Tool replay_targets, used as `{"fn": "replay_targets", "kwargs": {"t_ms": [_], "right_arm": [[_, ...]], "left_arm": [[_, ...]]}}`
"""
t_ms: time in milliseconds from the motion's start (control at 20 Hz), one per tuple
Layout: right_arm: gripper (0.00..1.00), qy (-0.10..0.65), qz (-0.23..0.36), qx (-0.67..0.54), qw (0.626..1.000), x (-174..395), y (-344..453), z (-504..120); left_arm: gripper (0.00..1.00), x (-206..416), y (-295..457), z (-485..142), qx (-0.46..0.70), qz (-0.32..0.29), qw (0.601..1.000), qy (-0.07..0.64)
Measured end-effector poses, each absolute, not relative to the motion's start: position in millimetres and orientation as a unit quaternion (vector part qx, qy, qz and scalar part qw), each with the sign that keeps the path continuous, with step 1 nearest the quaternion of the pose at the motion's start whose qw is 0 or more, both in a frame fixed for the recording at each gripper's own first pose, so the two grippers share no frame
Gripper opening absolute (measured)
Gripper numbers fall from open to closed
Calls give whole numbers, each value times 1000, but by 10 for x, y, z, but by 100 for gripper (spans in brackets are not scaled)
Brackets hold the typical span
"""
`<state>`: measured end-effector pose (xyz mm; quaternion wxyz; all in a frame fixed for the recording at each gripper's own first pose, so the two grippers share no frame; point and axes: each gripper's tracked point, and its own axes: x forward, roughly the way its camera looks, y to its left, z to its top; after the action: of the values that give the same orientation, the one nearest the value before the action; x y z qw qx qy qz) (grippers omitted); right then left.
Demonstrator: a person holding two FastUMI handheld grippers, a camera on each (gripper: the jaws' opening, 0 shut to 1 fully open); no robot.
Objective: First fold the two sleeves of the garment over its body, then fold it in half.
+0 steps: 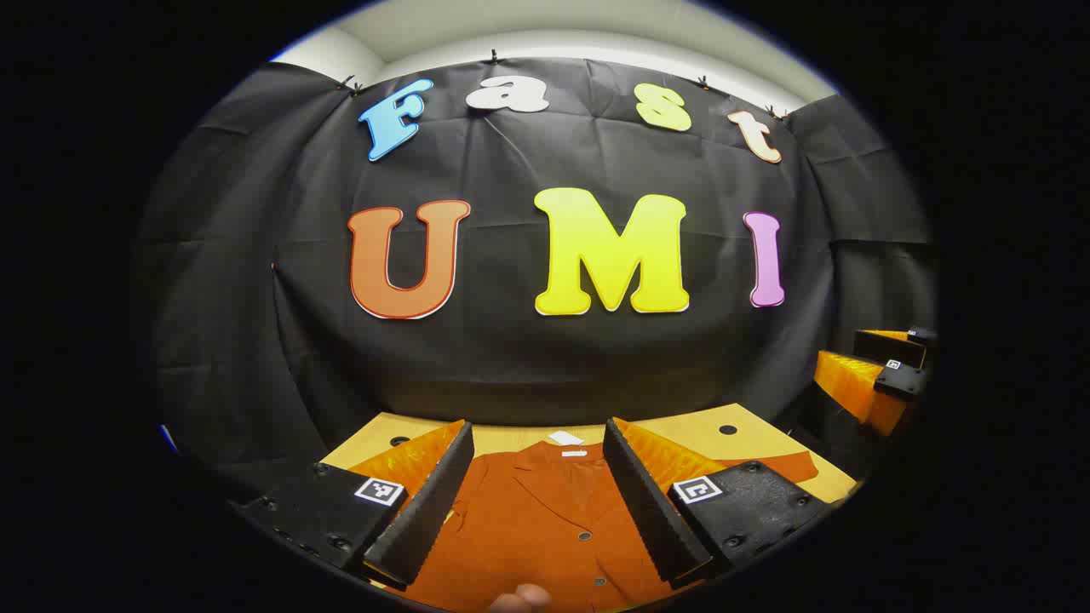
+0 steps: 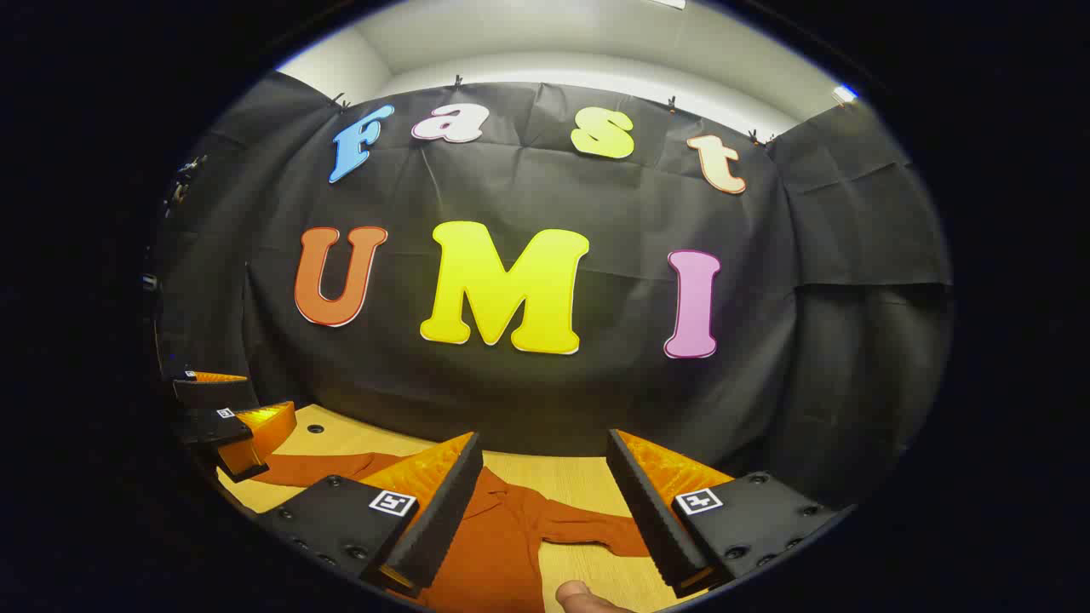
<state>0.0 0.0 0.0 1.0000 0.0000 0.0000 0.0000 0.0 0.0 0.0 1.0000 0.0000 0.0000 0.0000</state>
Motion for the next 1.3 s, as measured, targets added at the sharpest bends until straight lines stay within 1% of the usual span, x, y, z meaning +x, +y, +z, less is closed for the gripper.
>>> {"fn": "replay_targets", "kwargs": {"t_ms": [50, 500, 750, 850, 950, 1050, 1300], "right_arm": [[94, 0, 0, 3, 1000, 4, -6, -4], [94, 0, 3, -1, 1000, 16, -9, -18], [94, 4, 1, 1, 1000, 53, -46, -74], [94, 4, -3, 5, 1000, 110, -132, -89], [94, 12, -21, 3, 1000, 218, -317, -179], [94, 35, -50, 1, 998, 377, -624, -364], [94, 103, -134, -3, 986, 778, -1697, -1069]], "left_arm": [[99, 6, -18, -23, 2, -1, 1000, 3], [99, -3, -147, -42, 15, -14, 1000, 1], [99, 43, -160, -85, 10, -13, 1000, 8], [99, 51, -196, -52, -2, -19, 1000, 0], [99, 52, -228, -36, -26, -26, 999, -3], [98, 57, -261, -82, -29, -23, 999, 13], [99, -18, -289, -287, -8, 5, 999, 50]]}}
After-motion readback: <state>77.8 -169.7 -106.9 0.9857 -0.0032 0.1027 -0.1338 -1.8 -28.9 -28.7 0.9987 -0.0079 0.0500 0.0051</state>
